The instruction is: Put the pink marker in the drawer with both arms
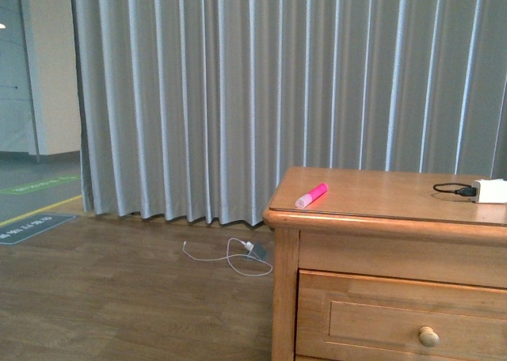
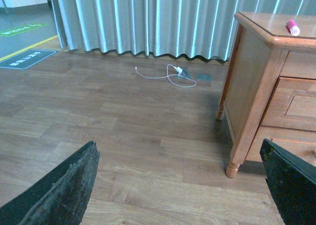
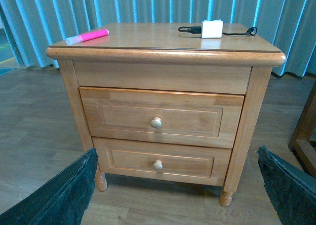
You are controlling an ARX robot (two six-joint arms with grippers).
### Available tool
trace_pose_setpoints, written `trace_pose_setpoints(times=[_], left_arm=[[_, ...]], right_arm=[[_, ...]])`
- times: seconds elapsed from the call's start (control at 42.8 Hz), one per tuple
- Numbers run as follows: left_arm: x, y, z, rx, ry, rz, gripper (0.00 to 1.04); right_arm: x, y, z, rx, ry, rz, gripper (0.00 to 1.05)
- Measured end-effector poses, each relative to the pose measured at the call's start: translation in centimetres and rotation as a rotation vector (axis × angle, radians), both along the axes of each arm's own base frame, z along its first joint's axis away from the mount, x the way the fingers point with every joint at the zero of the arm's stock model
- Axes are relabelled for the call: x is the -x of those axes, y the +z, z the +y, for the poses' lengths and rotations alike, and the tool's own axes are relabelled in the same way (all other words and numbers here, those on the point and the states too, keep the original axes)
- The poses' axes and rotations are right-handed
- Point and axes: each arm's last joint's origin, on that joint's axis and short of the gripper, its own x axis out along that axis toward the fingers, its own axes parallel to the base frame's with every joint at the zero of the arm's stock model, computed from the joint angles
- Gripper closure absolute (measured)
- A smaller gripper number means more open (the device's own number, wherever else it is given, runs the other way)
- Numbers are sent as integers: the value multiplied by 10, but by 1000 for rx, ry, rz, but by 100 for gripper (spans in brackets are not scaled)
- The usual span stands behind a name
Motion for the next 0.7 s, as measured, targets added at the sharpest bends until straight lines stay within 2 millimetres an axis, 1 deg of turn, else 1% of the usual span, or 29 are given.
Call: trace_pose_setpoints(times=[0.093,0.28,0.397,0.467,0.537,0.561,0.584,0.607,0.701], left_arm=[[0,0,0,0,0,0,6],[0,0,0,0,0,0,6],[0,0,0,0,0,0,6],[0,0,0,0,0,0,6],[0,0,0,0,0,0,6],[0,0,0,0,0,0,6],[0,0,0,0,0,0,6],[0,0,0,0,0,0,6],[0,0,0,0,0,0,6]], right_arm=[[0,-1,0,-1,-6,12,9],[-4,-9,5,-9,1,155,9],[-21,-1,10,-56,37,191,9],[-41,5,13,-86,60,219,9],[-69,8,16,-107,62,259,9],[-72,8,17,-108,61,265,9],[-82,7,18,-107,60,286,9],[-85,6,19,-107,60,293,9],[-121,-4,26,-108,61,376,9]])
